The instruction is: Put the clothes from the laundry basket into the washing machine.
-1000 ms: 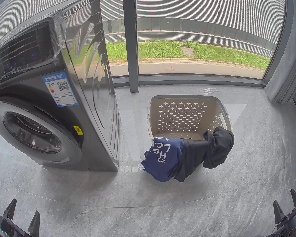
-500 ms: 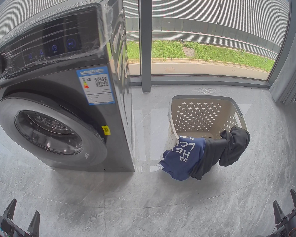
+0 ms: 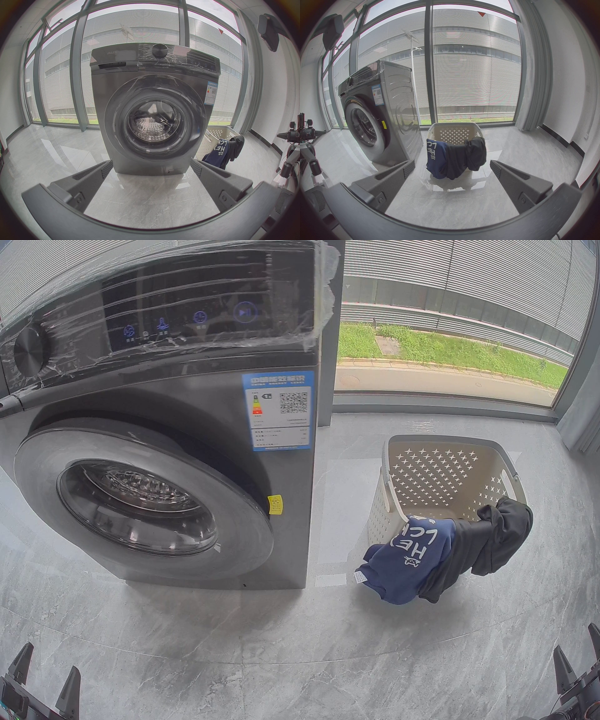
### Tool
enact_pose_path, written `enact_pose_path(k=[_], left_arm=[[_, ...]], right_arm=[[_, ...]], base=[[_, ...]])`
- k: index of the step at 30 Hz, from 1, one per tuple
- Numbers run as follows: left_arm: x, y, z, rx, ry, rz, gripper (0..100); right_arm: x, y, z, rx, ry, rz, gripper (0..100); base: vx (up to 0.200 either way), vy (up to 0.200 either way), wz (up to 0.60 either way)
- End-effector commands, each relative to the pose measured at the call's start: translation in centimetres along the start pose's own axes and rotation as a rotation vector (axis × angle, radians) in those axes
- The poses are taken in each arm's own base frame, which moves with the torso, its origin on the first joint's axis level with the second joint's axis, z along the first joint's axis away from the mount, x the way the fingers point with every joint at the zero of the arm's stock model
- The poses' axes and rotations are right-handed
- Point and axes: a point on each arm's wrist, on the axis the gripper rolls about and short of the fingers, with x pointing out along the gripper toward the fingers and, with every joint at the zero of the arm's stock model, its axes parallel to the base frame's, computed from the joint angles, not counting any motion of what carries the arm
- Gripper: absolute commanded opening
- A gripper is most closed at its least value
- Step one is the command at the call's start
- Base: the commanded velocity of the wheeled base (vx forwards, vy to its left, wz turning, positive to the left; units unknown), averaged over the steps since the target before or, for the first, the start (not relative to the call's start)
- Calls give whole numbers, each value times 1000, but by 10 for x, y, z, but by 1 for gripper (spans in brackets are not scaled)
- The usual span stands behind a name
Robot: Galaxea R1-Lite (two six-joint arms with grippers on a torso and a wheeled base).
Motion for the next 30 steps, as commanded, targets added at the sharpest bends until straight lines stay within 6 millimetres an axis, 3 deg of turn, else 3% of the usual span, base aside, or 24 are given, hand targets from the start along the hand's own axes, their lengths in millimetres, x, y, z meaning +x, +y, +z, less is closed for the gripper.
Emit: enact_pose_path(k=[1, 4, 19, 30], left_arm=[[0, 0, -5, 0, 1, -1, 100], [0, 0, -5, 0, 1, -1, 100], [0, 0, -5, 0, 1, -1, 100], [0, 0, -5, 0, 1, -1, 100]], right_arm=[[0, 0, -5, 0, 7, -1, 100], [0, 0, -5, 1, 7, 1, 100], [0, 0, -5, 0, 7, -1, 100], [0, 0, -5, 0, 9, -1, 100]], base=[[0, 0, 0], [0, 0, 0], [0, 200, 0], [0, 0, 0]])
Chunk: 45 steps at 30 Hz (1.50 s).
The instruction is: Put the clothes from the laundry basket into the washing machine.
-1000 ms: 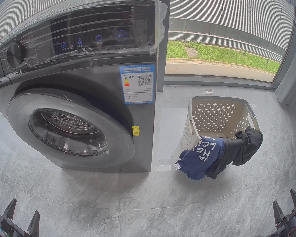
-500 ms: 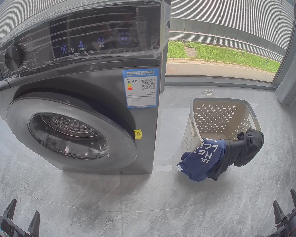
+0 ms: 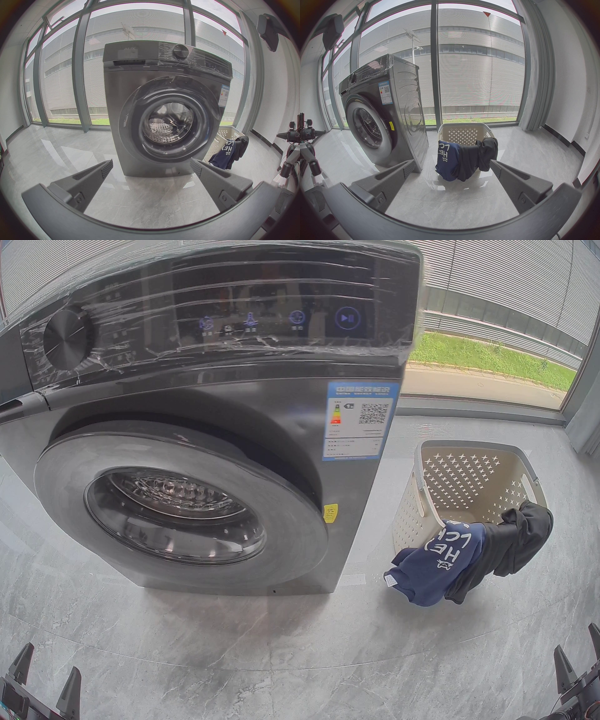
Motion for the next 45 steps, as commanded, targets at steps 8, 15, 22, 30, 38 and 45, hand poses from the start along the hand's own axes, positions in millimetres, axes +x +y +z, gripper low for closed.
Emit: enact_pose_path(k=[8, 15, 22, 30, 38, 45], left_arm=[[0, 0, -5, 0, 1, 0, 100], [0, 0, -5, 0, 1, 0, 100], [0, 0, -5, 0, 1, 0, 100], [0, 0, -5, 0, 1, 0, 100], [0, 0, -5, 0, 1, 0, 100], [0, 0, -5, 0, 3, 0, 100]], right_arm=[[1, 0, -5, 0, 7, 0, 100], [1, 0, -5, 0, 7, 0, 100], [1, 0, -5, 0, 7, 0, 100], [1, 0, -5, 0, 7, 0, 100], [1, 0, -5, 0, 7, 0, 100], [1, 0, -5, 0, 7, 0, 100]], base=[[0, 100, 0], [0, 200, 0], [0, 200, 0], [0, 75, 0], [0, 0, 0], [0, 0, 0]])
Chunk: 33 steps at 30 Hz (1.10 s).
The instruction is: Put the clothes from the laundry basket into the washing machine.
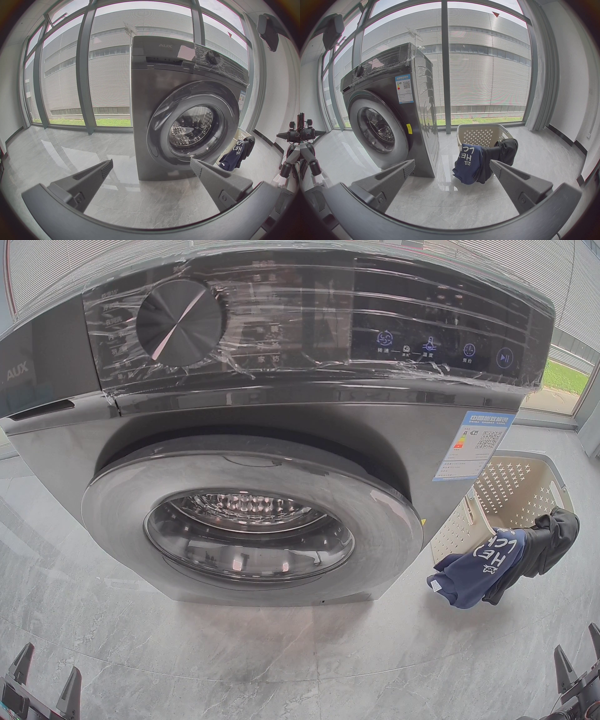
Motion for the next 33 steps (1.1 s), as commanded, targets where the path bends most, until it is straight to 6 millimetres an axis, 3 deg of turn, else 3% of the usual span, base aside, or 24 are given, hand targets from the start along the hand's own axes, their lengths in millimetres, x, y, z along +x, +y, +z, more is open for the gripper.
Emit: enact_pose_path(k=[1, 6, 12, 19, 25, 33], left_arm=[[0, 0, -5, 1, 1, -1, 100], [0, 0, -5, 1, 1, -1, 100], [0, 0, -5, 0, 1, -1, 100], [0, 0, -5, 0, 1, -1, 100], [0, 0, -5, 0, 1, -1, 100], [0, 0, -5, 1, 1, -1, 100]], right_arm=[[1, 0, -5, 0, 7, 1, 100], [1, 0, -5, 0, 7, 1, 100], [1, 0, -5, 0, 7, 1, 100], [1, 0, -5, 0, 7, 1, 100], [1, 0, -5, 0, 7, 1, 100], [1, 0, -5, 0, 7, 1, 100]], base=[[0, 0, 0], [0, 0, 0], [0, 0, 600], [0, 0, 0], [0, 200, 0], [0, 0, 0]])
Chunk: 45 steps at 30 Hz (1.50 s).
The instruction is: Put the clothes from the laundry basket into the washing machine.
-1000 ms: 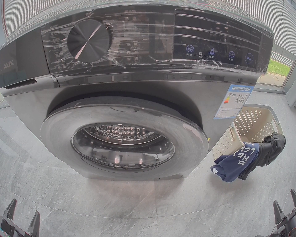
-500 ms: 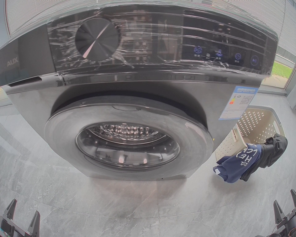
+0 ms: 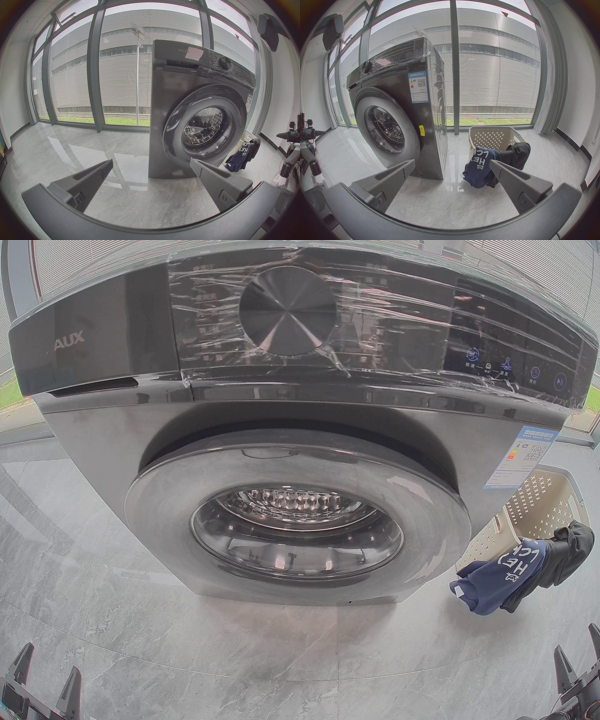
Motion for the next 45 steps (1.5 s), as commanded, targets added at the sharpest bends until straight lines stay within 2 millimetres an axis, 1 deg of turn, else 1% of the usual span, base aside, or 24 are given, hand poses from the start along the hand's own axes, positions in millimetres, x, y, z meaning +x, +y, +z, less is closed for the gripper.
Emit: enact_pose_path(k=[1, 33, 34, 35, 36, 37, 39, 42, 45], left_arm=[[0, 0, -5, 0, 1, 0, 100], [0, 0, -5, 1, 1, 0, 100], [0, 0, -5, 0, 1, 0, 100], [0, 0, -5, 1, 1, 0, 100], [0, 0, -5, 3, 1, 0, 100], [0, 0, -5, 4, 2, 0, 100], [0, 0, -5, 3, 1, 0, 100], [0, 0, -5, 3, 1, 0, 100], [0, 0, -5, 1, 1, 0, 100]], right_arm=[[1, 0, -5, 0, 7, 1, 100], [0, 0, -5, -6, 0, -2, 100], [-11, 0, 36, -3, -172, 4, 100], [-14, 0, 59, 8, -207, 7, 100], [-10, 0, 76, 31, -184, 18, 100], [-3, 0, 83, 53, -144, 30, 100], [14, 1, 87, 89, -45, 86, 100], [41, 4, 79, 94, 133, 179, 100], [61, 9, 80, 92, 234, 253, 100]], base=[[0, 0, 0], [0, 0, 0], [0, 0, 0], [0, 0, 0], [0, 0, 0], [0, 0, 0], [0, 0, 0], [0, 0, 0], [0, 0, 0]])
